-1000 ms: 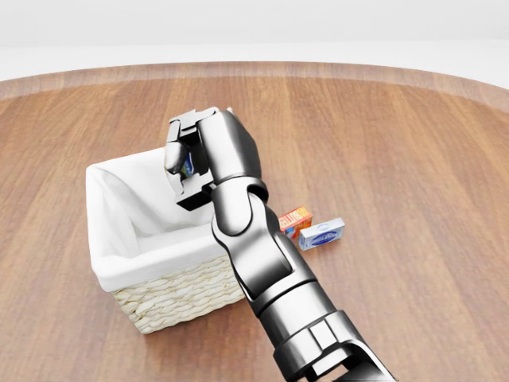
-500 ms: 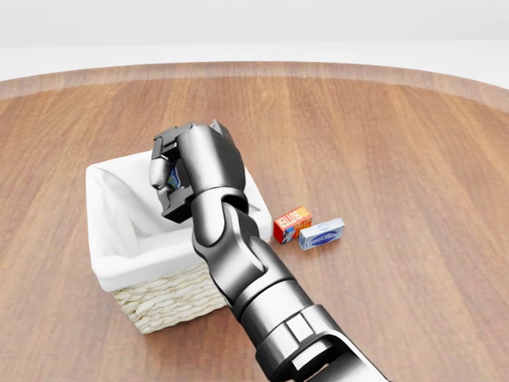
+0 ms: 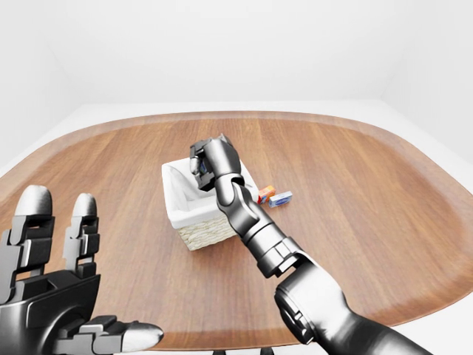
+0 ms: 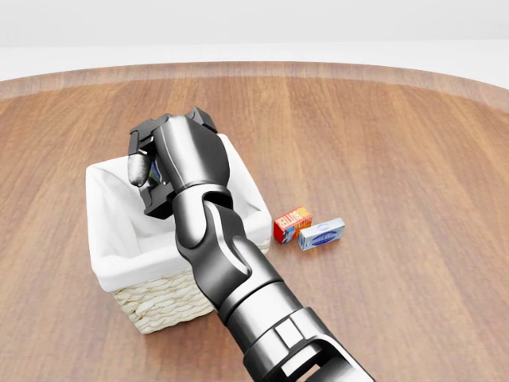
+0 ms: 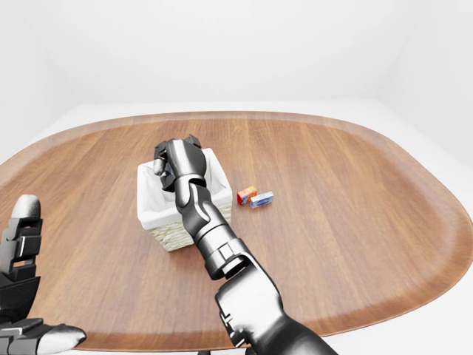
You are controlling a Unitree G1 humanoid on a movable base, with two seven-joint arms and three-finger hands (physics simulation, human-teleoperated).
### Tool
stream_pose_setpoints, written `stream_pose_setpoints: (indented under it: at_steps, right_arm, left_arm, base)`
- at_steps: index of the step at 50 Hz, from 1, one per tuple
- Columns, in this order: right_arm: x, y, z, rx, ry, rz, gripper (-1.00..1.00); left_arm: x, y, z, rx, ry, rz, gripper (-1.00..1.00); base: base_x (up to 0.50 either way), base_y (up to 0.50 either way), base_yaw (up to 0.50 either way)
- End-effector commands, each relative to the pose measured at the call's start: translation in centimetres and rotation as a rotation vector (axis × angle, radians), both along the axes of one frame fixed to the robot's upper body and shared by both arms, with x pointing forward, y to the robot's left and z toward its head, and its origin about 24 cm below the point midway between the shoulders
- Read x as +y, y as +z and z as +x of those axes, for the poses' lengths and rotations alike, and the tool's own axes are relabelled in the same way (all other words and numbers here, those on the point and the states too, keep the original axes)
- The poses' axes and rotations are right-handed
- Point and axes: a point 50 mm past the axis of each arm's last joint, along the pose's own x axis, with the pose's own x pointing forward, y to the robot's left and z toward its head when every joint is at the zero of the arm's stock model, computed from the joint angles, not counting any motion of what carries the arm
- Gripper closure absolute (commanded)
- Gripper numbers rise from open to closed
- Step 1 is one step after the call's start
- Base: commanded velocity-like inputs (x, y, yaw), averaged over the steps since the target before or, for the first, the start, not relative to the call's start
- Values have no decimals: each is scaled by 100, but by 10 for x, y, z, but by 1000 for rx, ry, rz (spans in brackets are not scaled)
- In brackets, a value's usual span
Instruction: Pick up the alphabet soup and put it in the basket.
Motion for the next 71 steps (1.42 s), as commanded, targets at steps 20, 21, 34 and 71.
stream_pose_setpoints:
  at_steps: [20,21,34,71]
  right_arm:
    - [-4,-2,8,26,-45,1,100]
    - [-3,-2,7,25,-45,0,100]
    - [-1,-6,6,32,-36,-26,-100]
    - [2,-7,4,28,-28,-31,-100]
  left_arm:
    - [3,3,0,-23,14,1,-100]
    - [3,3,0,-24,14,1,-100]
    - [4,4,-2,-28,17,-1,-100]
    - [5,5,-1,-35,20,-1,-100]
  base:
    - [0,0,0]
    - [0,0,0]
    - [0,0,0]
    - [0,0,0]
